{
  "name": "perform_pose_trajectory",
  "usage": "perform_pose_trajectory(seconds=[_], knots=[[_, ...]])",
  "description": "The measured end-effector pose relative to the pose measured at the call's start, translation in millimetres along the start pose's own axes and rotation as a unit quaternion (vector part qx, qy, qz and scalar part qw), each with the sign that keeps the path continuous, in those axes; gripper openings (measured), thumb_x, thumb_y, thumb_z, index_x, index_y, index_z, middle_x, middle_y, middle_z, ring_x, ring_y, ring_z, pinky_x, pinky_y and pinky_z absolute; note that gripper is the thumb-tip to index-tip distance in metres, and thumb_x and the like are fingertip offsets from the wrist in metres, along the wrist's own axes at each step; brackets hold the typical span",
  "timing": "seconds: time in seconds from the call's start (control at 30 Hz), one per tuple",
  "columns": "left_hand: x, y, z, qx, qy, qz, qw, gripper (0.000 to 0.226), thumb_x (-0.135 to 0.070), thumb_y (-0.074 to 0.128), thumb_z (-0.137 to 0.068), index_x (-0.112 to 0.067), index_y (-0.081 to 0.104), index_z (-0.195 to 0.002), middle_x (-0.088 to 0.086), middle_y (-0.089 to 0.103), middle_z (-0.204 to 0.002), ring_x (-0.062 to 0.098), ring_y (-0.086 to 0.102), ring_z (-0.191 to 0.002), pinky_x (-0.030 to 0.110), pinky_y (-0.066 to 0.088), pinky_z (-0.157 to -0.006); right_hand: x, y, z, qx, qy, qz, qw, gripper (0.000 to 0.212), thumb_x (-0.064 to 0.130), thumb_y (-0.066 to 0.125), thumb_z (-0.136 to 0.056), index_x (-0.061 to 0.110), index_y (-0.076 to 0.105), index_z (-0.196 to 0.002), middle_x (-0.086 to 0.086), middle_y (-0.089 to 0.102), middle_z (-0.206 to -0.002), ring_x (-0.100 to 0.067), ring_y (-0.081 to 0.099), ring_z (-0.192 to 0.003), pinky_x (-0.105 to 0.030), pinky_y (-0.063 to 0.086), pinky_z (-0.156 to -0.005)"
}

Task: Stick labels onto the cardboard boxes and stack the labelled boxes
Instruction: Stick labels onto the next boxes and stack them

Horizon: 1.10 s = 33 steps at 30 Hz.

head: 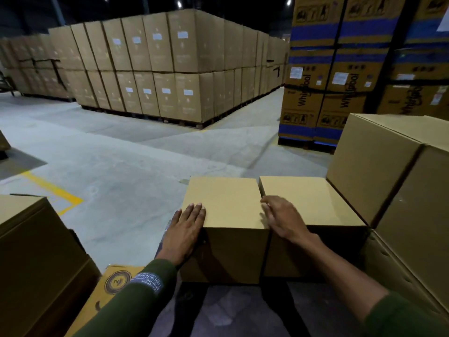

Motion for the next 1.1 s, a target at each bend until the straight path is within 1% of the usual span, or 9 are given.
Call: perform_pose_trajectory(seconds=[0.2,0.37,0.67,0.73,0.8,0.87,0.97,1.03,1.1], knots=[[-0.6,5.5,-14.8,0.003,0.008,0.010,1.000,0.084,-0.038,0.080,-0.077,-0.006,0.044,-0.146,0.014,0.041,-0.152,0.033,0.042,-0.138,0.052,0.039,-0.107,-79.3,-0.4,-0.4,0.040,0.097,0.048,0.993,0.021,0.019,0.048,-0.099,0.009,0.063,-0.110,-0.012,0.065,-0.110,-0.030,0.060,-0.101,-0.040,0.050,-0.084],[-0.8,8.6,-22.2,0.005,0.016,0.010,1.000,0.085,-0.040,0.080,-0.076,-0.006,0.044,-0.145,0.013,0.041,-0.152,0.033,0.042,-0.138,0.051,0.040,-0.107,-87.8,11.0,7.8,0.049,0.105,0.028,0.993,0.023,0.020,0.049,-0.100,0.010,0.059,-0.118,-0.010,0.063,-0.119,-0.025,0.056,-0.108,-0.039,0.048,-0.092],[-0.6,11.4,-23.2,0.014,0.025,0.007,1.000,0.088,-0.049,0.077,-0.077,-0.006,0.044,-0.146,0.014,0.040,-0.152,0.034,0.043,-0.137,0.051,0.043,-0.105,-85.5,11.3,10.5,0.026,0.091,0.040,0.995,0.021,0.019,0.047,-0.100,0.012,0.059,-0.115,-0.008,0.063,-0.118,-0.024,0.056,-0.106,-0.036,0.045,-0.090],[-1.1,13.8,-23.7,0.039,0.020,0.006,0.999,0.088,-0.053,0.068,-0.084,-0.008,0.033,-0.151,0.011,0.028,-0.158,0.033,0.034,-0.143,0.049,0.034,-0.111,-83.8,11.8,11.8,0.027,0.085,0.041,0.995,0.020,0.018,0.046,-0.100,0.012,0.059,-0.114,-0.008,0.062,-0.118,-0.023,0.056,-0.106,-0.036,0.045,-0.091],[-1.5,15.2,-26.4,0.070,0.023,0.001,0.997,0.087,-0.056,0.055,-0.092,-0.014,0.014,-0.157,0.006,0.009,-0.163,0.029,0.015,-0.150,0.045,0.019,-0.118,-84.2,10.7,12.4,0.033,0.084,0.029,0.995,0.020,0.018,0.046,-0.101,0.010,0.059,-0.115,-0.009,0.062,-0.118,-0.024,0.056,-0.107,-0.036,0.044,-0.092],[0.1,10.6,-30.5,0.106,0.027,-0.005,0.994,0.088,-0.059,0.047,-0.094,-0.018,0.002,-0.158,0.004,0.001,-0.165,0.025,0.005,-0.151,0.041,0.012,-0.120,-83.9,7.8,11.3,0.044,0.089,0.008,0.995,0.022,0.019,0.048,-0.101,0.009,0.060,-0.116,-0.010,0.063,-0.119,-0.026,0.056,-0.110,-0.036,0.043,-0.092],[-1.2,0.0,-31.6,0.138,0.033,0.006,0.990,0.094,-0.075,0.032,-0.088,-0.019,0.002,-0.158,0.002,0.000,-0.165,0.023,-0.001,-0.151,0.044,0.008,-0.121,-72.2,1.4,8.4,0.027,0.072,0.003,0.997,0.029,0.022,0.053,-0.100,0.006,0.060,-0.123,-0.012,0.064,-0.123,-0.027,0.057,-0.114,-0.037,0.044,-0.096],[-2.5,-11.1,-21.8,0.120,0.018,0.015,0.992,0.107,-0.087,0.008,-0.077,-0.017,0.003,-0.158,0.001,-0.002,-0.165,0.022,-0.007,-0.151,0.049,0.004,-0.121,-49.4,-0.1,6.3,0.003,0.041,0.007,0.999,0.029,0.021,0.057,-0.098,0.006,0.061,-0.122,-0.012,0.064,-0.123,-0.028,0.058,-0.114,-0.038,0.043,-0.097],[-0.3,-22.1,-6.3,0.093,-0.015,0.030,0.995,0.113,-0.088,-0.008,-0.072,-0.015,0.005,-0.157,0.002,-0.003,-0.165,0.021,-0.010,-0.151,0.052,0.003,-0.121,-17.5,2.9,3.1,-0.011,0.007,-0.008,1.000,0.027,0.019,0.058,-0.097,0.006,0.062,-0.121,-0.012,0.065,-0.122,-0.029,0.058,-0.113,-0.036,0.042,-0.095]])
Point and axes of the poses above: each hand's wrist, its own z-axis away from the middle knuckle, its own y-axis out of the palm, x = y × z, the point moved 10 cm from there along -z, towards the middle knuckle
